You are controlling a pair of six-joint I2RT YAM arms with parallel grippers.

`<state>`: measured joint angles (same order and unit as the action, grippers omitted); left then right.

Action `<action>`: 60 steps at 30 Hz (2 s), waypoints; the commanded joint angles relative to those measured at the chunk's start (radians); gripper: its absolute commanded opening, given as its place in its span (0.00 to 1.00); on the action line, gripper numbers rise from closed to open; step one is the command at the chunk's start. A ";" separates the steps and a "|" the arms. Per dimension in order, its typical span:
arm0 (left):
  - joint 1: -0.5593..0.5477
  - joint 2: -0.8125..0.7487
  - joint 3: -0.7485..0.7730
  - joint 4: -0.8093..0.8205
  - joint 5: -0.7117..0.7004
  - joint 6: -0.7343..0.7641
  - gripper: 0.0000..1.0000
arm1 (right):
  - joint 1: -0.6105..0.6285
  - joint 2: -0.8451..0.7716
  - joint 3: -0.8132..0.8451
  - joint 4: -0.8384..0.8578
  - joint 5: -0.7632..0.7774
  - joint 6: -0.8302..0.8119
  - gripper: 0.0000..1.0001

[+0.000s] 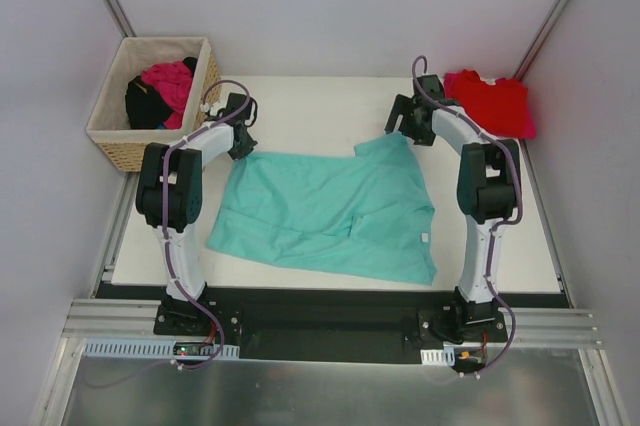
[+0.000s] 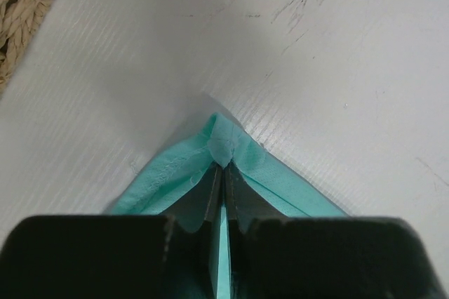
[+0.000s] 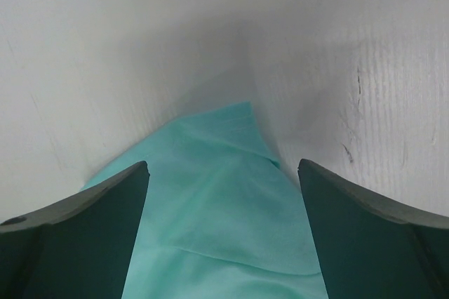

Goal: Fold and stack the t-shirts

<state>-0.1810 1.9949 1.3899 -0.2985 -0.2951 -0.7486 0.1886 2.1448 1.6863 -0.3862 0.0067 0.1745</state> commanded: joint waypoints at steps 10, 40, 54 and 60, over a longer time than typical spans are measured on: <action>0.011 -0.024 0.008 0.002 0.019 -0.008 0.00 | -0.031 0.076 0.121 -0.008 0.009 0.036 0.82; 0.011 -0.053 -0.014 0.002 0.005 -0.009 0.00 | -0.018 0.015 0.136 -0.036 -0.013 0.003 0.01; -0.006 -0.317 -0.245 0.004 0.010 -0.070 0.00 | 0.107 -0.573 -0.394 -0.003 0.093 -0.006 0.01; -0.035 -0.468 -0.400 0.002 -0.015 -0.112 0.00 | 0.186 -0.758 -0.529 -0.072 0.162 0.029 0.01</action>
<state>-0.1978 1.6192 1.0729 -0.2874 -0.2958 -0.8162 0.3386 1.4910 1.2312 -0.3985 0.1040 0.1818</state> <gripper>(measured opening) 0.009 0.013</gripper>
